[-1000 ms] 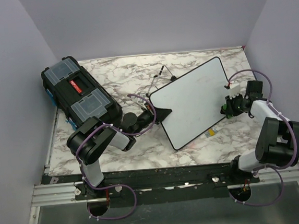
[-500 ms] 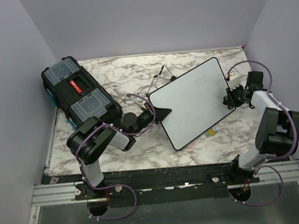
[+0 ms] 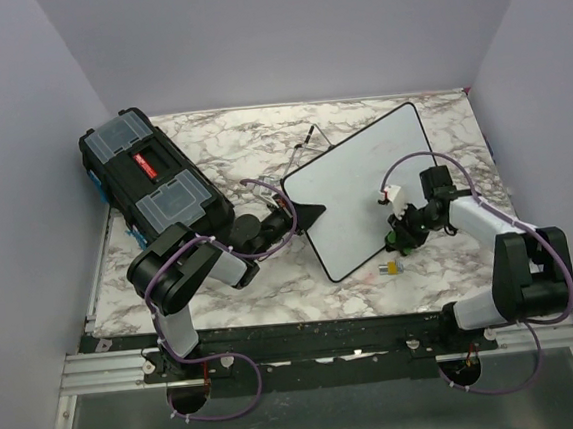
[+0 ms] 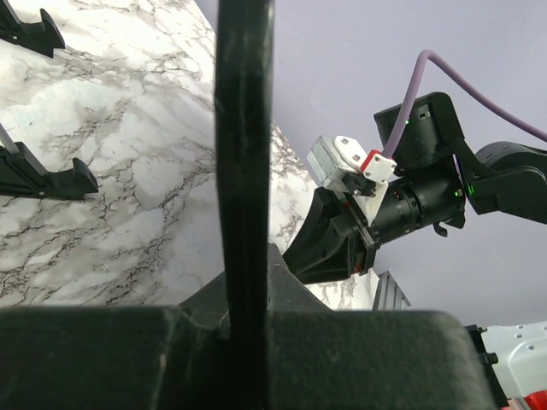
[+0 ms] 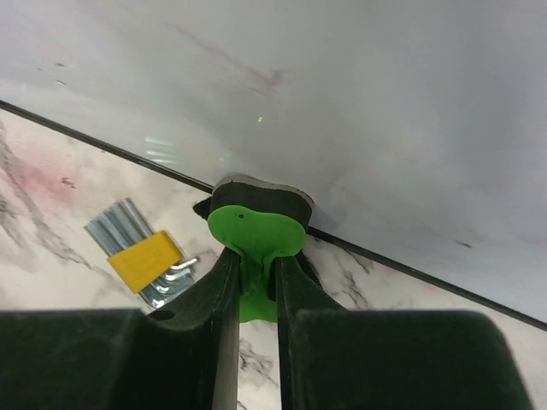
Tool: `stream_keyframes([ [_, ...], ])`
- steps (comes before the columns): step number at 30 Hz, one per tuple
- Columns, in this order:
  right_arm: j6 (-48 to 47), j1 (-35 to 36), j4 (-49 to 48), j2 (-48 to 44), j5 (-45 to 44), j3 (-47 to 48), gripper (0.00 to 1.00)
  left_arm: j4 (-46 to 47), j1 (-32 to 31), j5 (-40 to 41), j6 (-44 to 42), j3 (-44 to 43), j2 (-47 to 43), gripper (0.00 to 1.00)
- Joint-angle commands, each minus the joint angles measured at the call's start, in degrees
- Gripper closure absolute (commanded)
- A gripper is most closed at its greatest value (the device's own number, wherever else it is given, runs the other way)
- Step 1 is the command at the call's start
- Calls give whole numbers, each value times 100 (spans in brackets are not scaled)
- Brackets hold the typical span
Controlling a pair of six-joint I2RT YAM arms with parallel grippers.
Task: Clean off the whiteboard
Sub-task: Erase the whiteboard at the center of the board.
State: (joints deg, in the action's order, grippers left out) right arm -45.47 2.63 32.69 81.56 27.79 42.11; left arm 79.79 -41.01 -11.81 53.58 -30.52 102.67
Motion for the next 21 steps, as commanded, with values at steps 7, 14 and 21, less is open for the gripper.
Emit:
stream_keyframes([
  [7,1596,6,-1452,-344,-767,294,99,1151,-180,-484,280,-192,-225,100],
  [14,1709,-226,-1851,-312,-1235,570,99,1146,-179,-497,266,-202,-247,100],
  [21,1497,225,-1132,-94,109,591,99,1151,-176,-462,276,-193,-267,100],
])
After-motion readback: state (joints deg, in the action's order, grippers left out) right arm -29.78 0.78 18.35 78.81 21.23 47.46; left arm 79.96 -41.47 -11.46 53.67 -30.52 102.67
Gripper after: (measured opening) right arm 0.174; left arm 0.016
